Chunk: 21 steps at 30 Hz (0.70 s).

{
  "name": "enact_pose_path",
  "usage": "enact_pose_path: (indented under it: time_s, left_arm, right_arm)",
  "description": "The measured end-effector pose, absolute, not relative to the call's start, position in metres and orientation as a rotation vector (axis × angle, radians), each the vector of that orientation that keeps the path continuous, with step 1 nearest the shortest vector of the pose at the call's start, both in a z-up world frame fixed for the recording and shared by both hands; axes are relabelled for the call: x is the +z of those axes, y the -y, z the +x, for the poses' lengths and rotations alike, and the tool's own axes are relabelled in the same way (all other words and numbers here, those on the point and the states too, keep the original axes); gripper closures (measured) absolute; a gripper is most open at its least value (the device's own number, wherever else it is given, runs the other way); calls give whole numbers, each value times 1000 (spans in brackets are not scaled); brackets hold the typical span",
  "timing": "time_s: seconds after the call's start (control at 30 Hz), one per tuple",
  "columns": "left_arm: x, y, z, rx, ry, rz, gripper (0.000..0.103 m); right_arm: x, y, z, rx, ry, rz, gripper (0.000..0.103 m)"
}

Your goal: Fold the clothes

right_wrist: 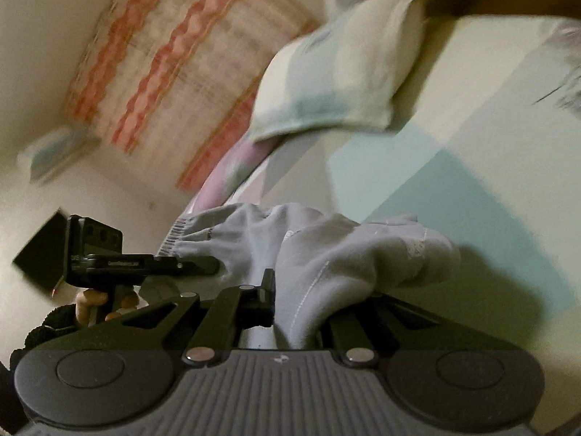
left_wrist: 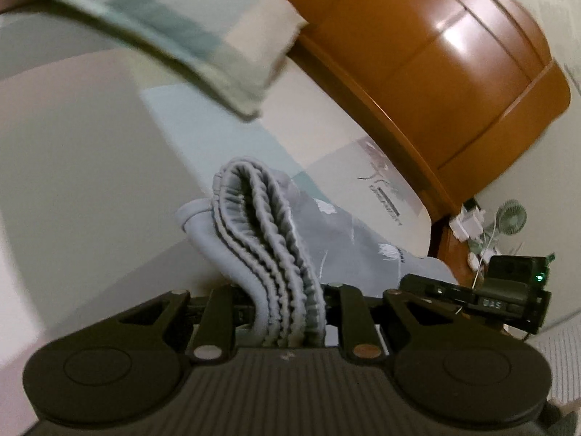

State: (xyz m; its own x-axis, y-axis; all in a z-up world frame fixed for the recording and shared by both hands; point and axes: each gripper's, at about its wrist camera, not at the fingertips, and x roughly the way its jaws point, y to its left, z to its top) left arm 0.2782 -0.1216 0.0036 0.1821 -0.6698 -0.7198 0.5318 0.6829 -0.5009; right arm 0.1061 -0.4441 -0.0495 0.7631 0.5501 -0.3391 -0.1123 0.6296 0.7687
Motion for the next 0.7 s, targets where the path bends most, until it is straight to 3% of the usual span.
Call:
enact_pose_path:
  time_s: [0.4,0.7]
  left_arm:
    - [-13,325,369,-972,-1148,177,87]
    - [-29,415,414,-973,-1176,357,86]
  right_arm:
    - [-74,541,108,73,-495,867,95]
    - [-81,555,109,-13,-474,866,95]
